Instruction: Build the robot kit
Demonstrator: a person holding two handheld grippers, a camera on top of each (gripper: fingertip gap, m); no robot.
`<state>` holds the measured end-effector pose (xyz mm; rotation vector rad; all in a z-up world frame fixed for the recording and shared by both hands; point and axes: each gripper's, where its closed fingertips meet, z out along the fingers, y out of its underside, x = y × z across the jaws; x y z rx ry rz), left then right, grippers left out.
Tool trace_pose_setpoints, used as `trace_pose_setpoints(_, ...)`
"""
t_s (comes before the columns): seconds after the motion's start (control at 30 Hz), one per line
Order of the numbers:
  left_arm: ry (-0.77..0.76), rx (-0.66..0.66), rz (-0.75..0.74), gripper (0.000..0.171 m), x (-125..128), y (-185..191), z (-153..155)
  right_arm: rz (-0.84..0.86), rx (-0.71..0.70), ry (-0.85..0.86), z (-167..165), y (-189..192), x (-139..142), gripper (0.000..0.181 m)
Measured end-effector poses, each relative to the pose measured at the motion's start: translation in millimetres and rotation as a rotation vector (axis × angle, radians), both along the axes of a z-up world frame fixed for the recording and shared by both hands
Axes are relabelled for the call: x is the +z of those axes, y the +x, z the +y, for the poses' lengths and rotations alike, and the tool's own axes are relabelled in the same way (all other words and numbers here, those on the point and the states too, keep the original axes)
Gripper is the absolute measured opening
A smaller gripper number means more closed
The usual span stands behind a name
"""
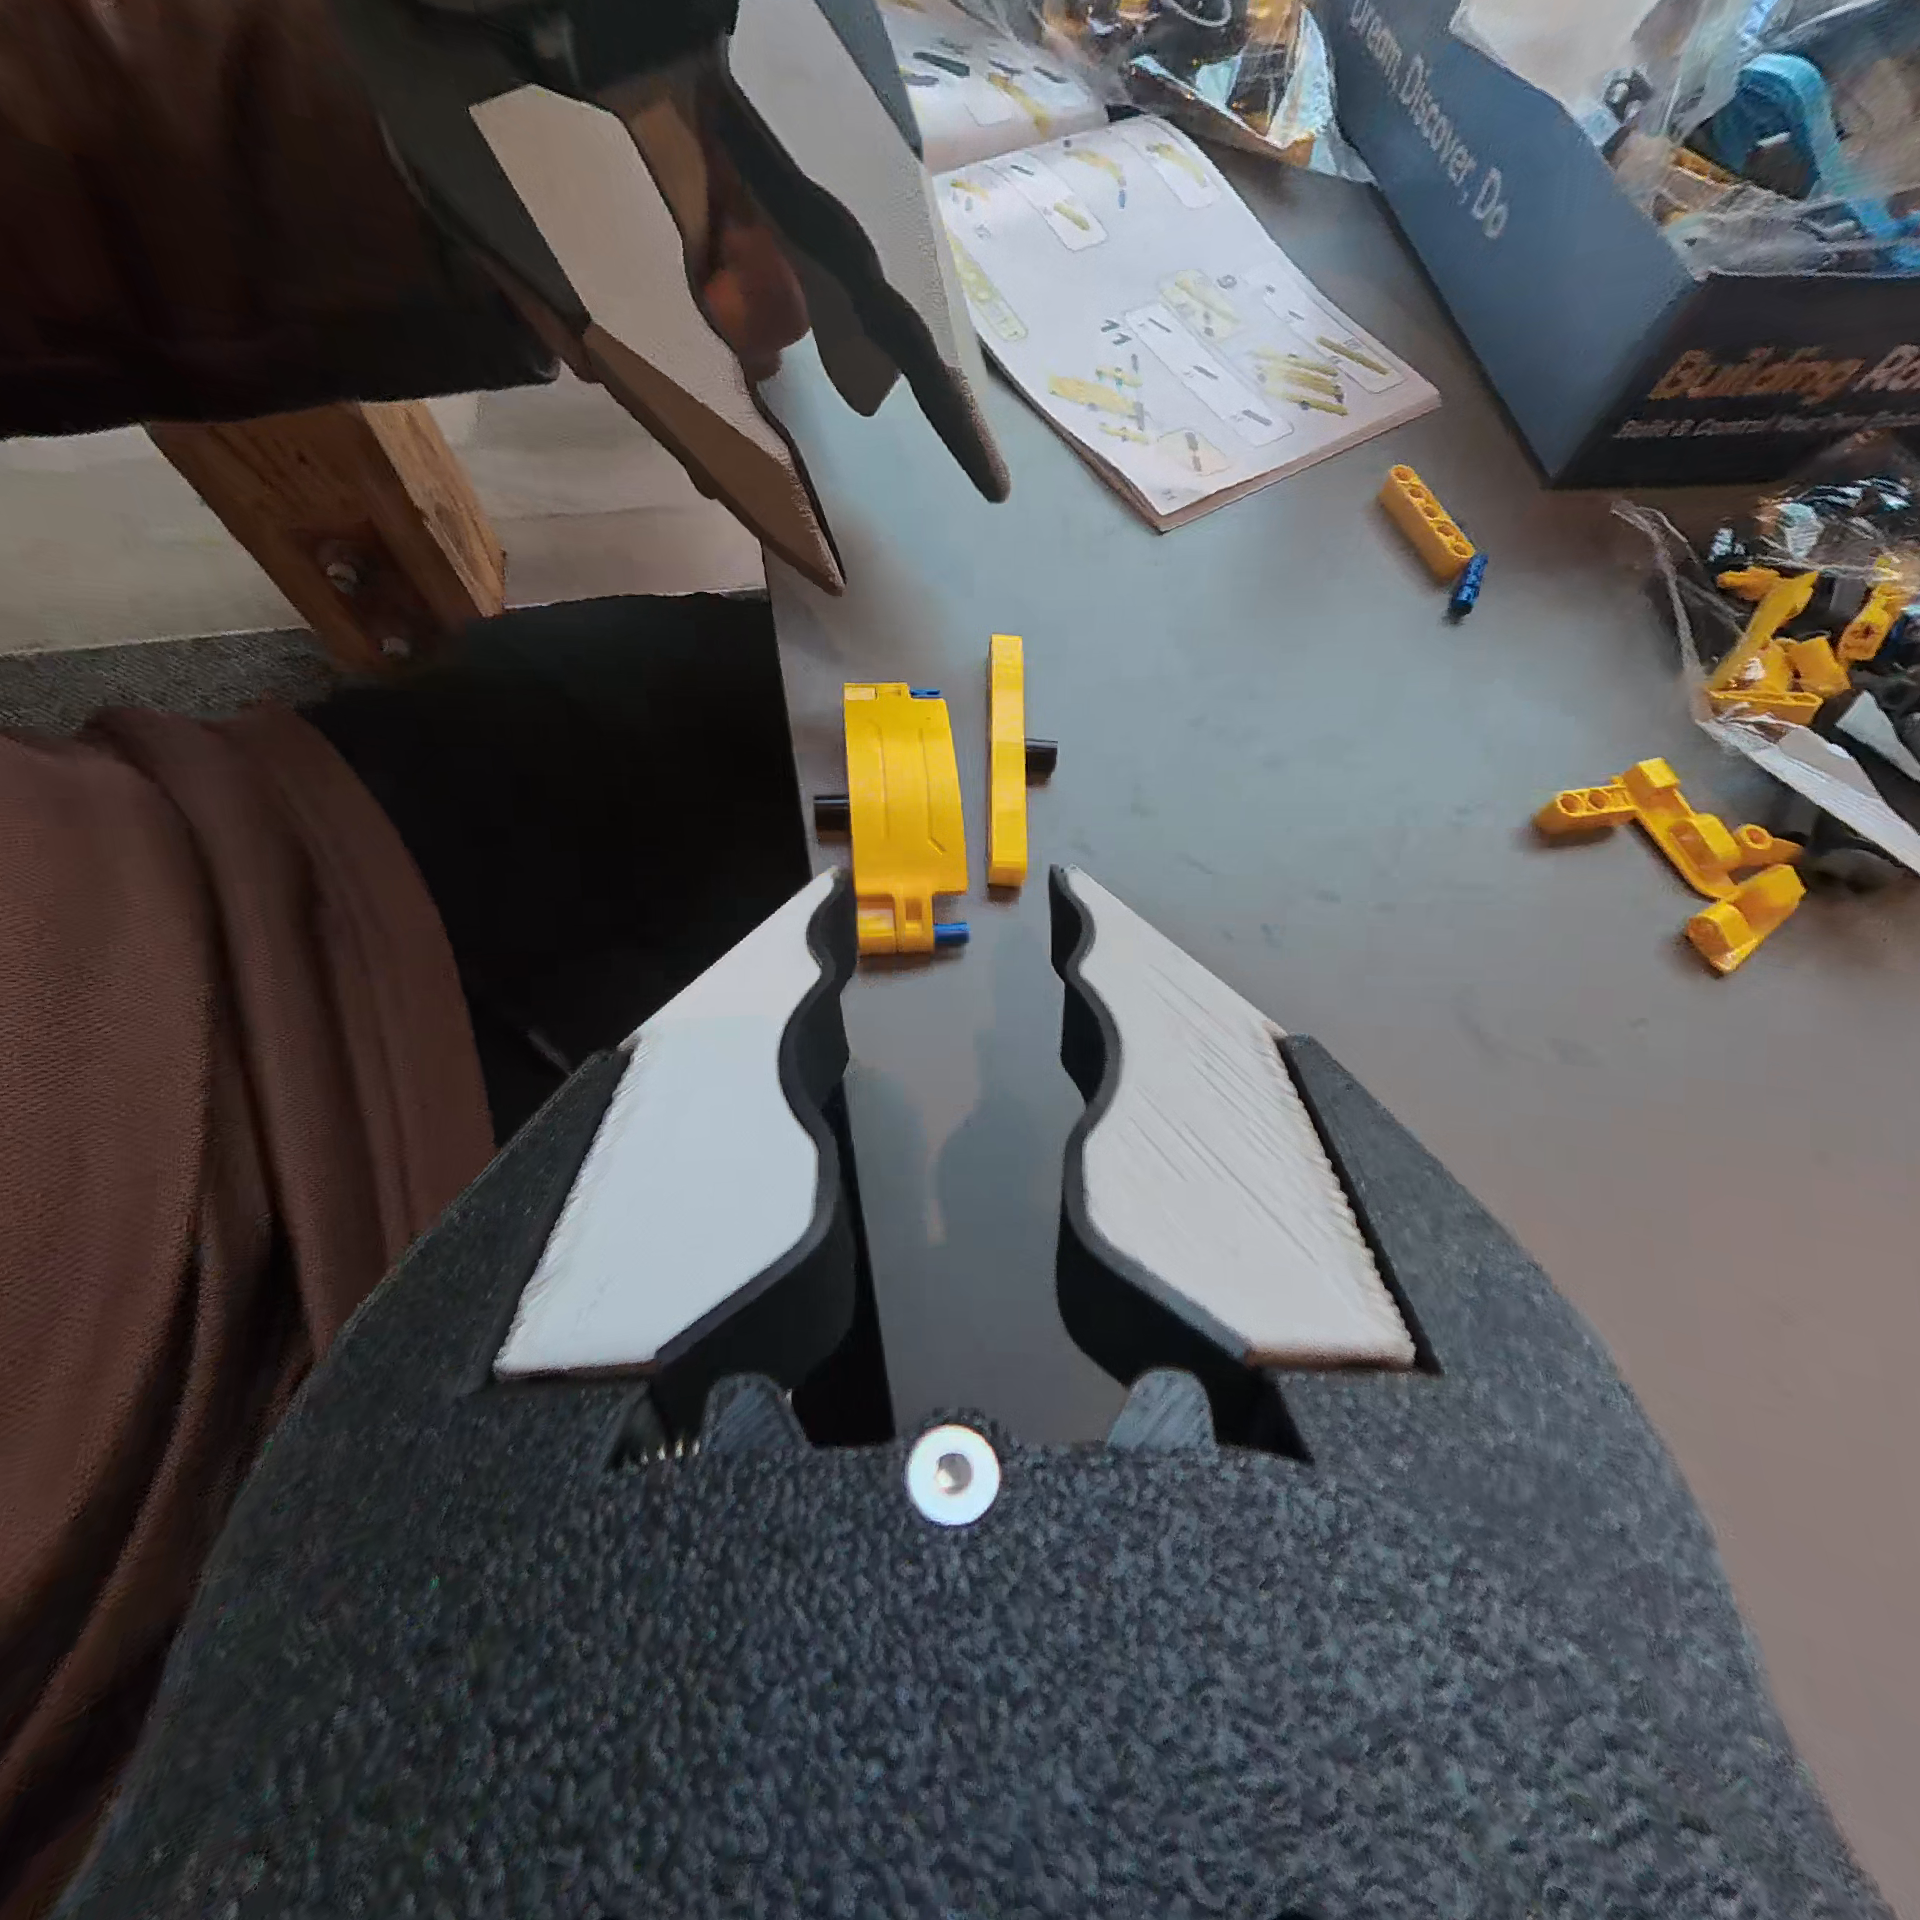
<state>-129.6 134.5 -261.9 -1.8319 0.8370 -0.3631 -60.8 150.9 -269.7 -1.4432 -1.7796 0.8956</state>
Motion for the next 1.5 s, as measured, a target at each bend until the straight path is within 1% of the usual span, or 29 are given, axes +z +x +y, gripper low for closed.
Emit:
trace_pose_setpoints(0.1, -0.002, -0.007, 0.012, 0.036, -1.4, 0.9, -0.7, -0.019, 0.018, 0.032, -7.7, -9.6, -4.0, 0.041)
trace_pose_setpoints(0.27, -0.002, -0.009, 0.014, 0.037, -1.6, 1.3, -1.0, -0.099, 0.015, 0.011, -7.3, -14.1, -15.5, 0.040)
trace_pose_setpoints(0.37, 0.012, -0.003, 0.003, 0.036, 0.9, 0.5, -0.9, -0.130, 0.037, 0.019, -10.5, -14.3, -20.5, 0.029)
trace_pose_setpoints(0.47, 0.018, 0.002, 0.010, 0.036, 0.7, 0.3, -0.7, -0.139, 0.042, 0.031, -12.2, -17.5, -22.1, 0.029)
trace_pose_setpoints(0.53, 0.017, 0.003, 0.018, 0.036, -0.1, 0.5, -0.6, -0.144, 0.046, 0.035, -13.2, -19.4, -22.8, 0.025)
trace_pose_setpoints(0.63, 0.017, 0.013, -0.002, 0.037, 2.7, -0.5, -0.5, -0.104, 0.054, 0.095, -15.2, -19.1, -18.5, 0.024)
trace_pose_setpoints(0.67, 0.005, 0.012, -0.025, 0.037, 4.2, -0.2, -1.4, -0.075, 0.052, 0.133, -15.6, -19.0, -15.1, 0.025)
trace_pose_setpoints(0.73, -0.073, -0.007, -0.080, 0.038, 1.6, 2.3, -5.8, -0.010, 0.044, 0.243, -15.6, -18.3, -7.4, 0.025)
trace_pose_setpoints(0.8, -0.145, -0.044, -0.122, 0.047, -3.2, 8.2, -11.7, 0.040, 0.028, 0.436, -10.8, -18.1, 1.4, 0.025)
trace_pose_setpoints(0.83, -0.168, -0.066, -0.147, 0.047, -4.0, 12.1, -14.8, 0.062, 0.019, 0.542, -8.5, -19.0, 6.8, 0.025)
trace_pose_setpoints(0.93, -0.196, -0.124, -0.240, 0.050, 4.8, 24.1, -19.9, 0.125, 0.028, 0.794, -13.6, -25.7, 19.5, 0.025)
trace_pose_setpoints(0.97, -0.203, -0.136, -0.275, 0.047, 9.0, 26.6, -20.7, 0.138, 0.027, 0.864, -15.7, -27.7, 22.1, 0.025)
trace_pose_setpoints(1.03, -0.210, -0.155, -0.311, 0.023, 13.0, 28.5, -22.1, 0.171, 0.027, 0.978, -19.5, -29.4, 27.1, 0.025)
trace_pose_setpoints(1.07, -0.200, -0.157, -0.307, 0.017, 12.8, 27.8, -22.1, 0.187, 0.029, 1.010, -21.3, -29.4, 29.0, 0.025)
trace_pose_setpoints(1.1, -0.192, -0.163, -0.302, 0.016, 13.0, 27.8, -22.7, 0.193, 0.029, 1.031, -21.8, -29.3, 29.8, 0.025)
trace_pose_setpoints(1.2, -0.167, -0.165, -0.266, 0.013, 13.9, 27.5, -22.9, 0.181, 0.021, 1.049, -18.2, -30.1, 27.8, 0.025)
trace_pose_setpoints(1.27, -0.145, -0.169, -0.211, 0.011, 14.0, 27.1, -24.4, 0.180, 0.022, 1.009, -17.3, -30.4, 25.6, 0.025)
trace_pose_setpoints(1.37, -0.113, -0.156, -0.086, 0.010, 10.0, 19.6, -27.0, 0.170, 0.033, 0.876, -17.6, -30.8, 19.5, 0.025)
trace_pose_setpoints(1.4, -0.119, -0.151, -0.070, 0.010, 8.9, 15.6, -28.5, 0.167, 0.032, 0.816, -16.5, -30.7, 17.9, 0.024)
trace_pose_setpoints(1.47, -0.160, -0.116, -0.086, 0.010, 4.9, 5.9, -27.1, 0.140, 0.013, 0.674, -9.4, -30.1, 14.0, 0.018)
trace_pose_setpoints(1.5, -0.179, -0.088, -0.093, 0.010, 0.7, 0.0, -24.3, 0.112, -0.004, 0.601, -3.7, -30.0, 9.6, 0.019)
